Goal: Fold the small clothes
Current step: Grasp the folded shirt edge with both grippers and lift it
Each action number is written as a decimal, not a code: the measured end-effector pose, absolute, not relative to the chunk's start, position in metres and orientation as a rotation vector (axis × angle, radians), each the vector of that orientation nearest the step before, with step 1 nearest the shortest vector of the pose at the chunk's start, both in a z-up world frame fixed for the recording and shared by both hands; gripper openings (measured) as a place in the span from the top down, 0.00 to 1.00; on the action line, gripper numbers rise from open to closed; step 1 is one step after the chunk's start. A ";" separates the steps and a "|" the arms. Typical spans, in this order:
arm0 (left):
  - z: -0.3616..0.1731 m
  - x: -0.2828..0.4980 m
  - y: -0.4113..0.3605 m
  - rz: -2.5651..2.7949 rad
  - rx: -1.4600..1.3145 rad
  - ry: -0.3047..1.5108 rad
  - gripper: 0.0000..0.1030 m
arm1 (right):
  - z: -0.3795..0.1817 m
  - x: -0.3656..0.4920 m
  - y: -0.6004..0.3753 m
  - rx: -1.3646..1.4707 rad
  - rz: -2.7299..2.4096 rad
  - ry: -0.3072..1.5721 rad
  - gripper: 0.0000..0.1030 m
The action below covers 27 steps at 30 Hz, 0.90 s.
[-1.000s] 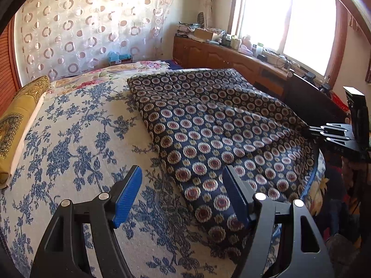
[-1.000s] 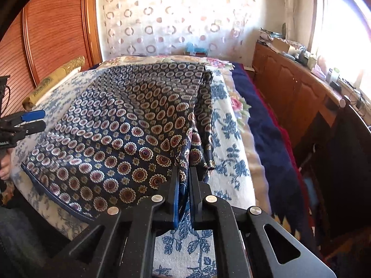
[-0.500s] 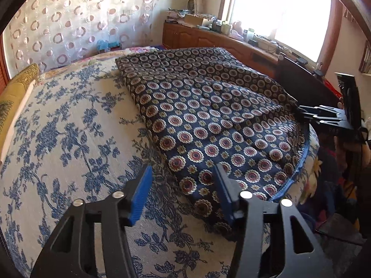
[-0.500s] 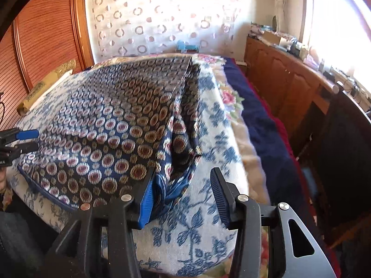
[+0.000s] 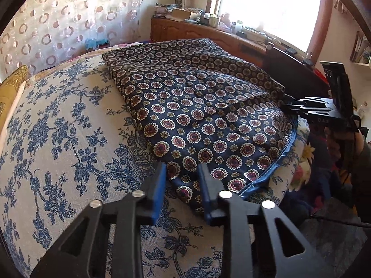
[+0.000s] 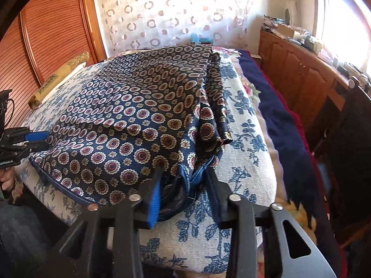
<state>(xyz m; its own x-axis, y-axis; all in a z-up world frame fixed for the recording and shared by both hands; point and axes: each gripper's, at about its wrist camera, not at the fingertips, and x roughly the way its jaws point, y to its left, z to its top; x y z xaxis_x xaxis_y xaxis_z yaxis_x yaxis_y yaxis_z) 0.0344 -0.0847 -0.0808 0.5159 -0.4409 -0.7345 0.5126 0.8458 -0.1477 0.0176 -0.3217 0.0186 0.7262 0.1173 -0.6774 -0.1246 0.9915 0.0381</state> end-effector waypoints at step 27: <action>-0.023 0.042 -0.082 -0.536 0.064 0.692 0.97 | 0.063 -0.003 -0.328 0.056 0.193 0.513 0.97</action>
<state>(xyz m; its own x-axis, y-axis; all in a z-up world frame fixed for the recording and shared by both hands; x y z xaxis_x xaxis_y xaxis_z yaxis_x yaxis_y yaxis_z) 0.0420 -0.0815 -0.0232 0.6411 -0.4489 -0.6225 0.4903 0.8636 -0.1178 -0.0028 -0.3280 0.0631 0.8536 0.1972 -0.4821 -0.1693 0.9804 0.1012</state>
